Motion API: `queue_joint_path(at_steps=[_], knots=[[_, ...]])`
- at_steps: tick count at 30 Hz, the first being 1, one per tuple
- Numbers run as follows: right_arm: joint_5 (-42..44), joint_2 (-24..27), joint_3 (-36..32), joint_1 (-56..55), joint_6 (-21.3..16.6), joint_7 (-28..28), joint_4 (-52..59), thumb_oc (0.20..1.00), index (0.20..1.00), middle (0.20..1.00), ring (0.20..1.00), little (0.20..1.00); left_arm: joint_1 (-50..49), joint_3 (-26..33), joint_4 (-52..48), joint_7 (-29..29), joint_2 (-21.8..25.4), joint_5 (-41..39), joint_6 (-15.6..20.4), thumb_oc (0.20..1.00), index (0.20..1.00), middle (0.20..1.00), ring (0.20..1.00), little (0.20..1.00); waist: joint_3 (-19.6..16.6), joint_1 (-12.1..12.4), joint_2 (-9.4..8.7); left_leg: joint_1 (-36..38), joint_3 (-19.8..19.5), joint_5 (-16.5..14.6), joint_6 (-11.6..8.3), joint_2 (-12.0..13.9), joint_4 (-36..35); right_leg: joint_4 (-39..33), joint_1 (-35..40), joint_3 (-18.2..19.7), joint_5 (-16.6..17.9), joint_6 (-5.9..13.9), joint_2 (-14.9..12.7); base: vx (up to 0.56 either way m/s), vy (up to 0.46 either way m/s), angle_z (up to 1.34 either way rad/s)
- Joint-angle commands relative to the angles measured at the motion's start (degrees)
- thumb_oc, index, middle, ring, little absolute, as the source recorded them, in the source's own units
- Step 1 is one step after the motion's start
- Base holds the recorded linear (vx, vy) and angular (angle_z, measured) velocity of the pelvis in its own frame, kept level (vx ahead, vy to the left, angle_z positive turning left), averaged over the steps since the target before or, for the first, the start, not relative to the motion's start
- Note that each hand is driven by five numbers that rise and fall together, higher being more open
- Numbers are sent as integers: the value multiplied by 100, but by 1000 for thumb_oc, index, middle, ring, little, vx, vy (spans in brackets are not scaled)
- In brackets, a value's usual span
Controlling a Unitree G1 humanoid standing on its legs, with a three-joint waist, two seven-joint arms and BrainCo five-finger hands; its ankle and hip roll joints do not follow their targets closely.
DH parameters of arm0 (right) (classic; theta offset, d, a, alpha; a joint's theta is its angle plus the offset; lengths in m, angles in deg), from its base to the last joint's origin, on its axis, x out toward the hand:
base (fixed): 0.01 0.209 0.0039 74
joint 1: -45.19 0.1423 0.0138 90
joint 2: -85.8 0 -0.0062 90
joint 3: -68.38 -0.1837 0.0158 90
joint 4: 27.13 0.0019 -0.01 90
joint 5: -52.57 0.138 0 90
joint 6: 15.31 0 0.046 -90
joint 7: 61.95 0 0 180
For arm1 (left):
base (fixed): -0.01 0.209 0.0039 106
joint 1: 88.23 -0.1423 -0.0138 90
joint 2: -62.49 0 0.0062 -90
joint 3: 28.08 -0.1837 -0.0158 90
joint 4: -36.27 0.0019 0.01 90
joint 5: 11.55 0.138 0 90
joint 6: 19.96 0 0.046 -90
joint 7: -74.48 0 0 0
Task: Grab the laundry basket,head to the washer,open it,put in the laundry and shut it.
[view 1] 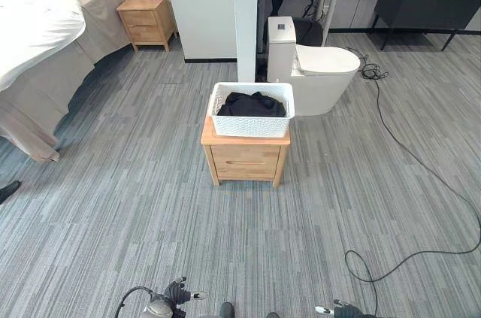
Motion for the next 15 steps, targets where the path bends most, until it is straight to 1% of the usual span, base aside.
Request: queue_joint_path(at_steps=[1,5,7,9,15], knots=[[113,130,-79,229,-36,84,-216,1000,1000,1000,1000,1000,421,-8,291,50,-71,70,95,1000,1000,1000,1000,1000,-7,34,-204,221,162,-266,-236,51,238,305,-113,-172,-6,687,-502,0,0,0],[83,78,-65,239,-80,166,-175,1000,1000,1000,1000,1000,385,66,352,92,-91,-5,109,1000,1000,1000,1000,1000,-36,31,-203,275,187,-287,-220,56,201,290,-78,-155,-10,694,-495,18,11,-3],[-297,96,-8,244,-135,483,-42,1000,1000,1000,1000,1000,364,67,331,170,-92,21,107,1000,1000,1000,1000,1000,-29,10,-195,298,212,-296,-211,56,174,304,-84,-137,-12,699,-488,3,9,-2],[-377,102,-13,243,-133,575,44,1000,1000,1000,1000,1000,323,68,281,229,-99,24,123,1000,1000,1000,1000,1000,-29,-12,-194,310,238,-305,-202,54,164,318,-95,-115,-5,710,-486,4,22,-5],[-348,98,65,162,-160,491,385,1000,1000,1000,1000,1000,214,144,172,219,-80,-84,177,1000,1000,1000,1000,1000,-33,-37,-202,346,317,-314,-193,60,146,333,-108,-48,12,726,-487,0,16,-9]])
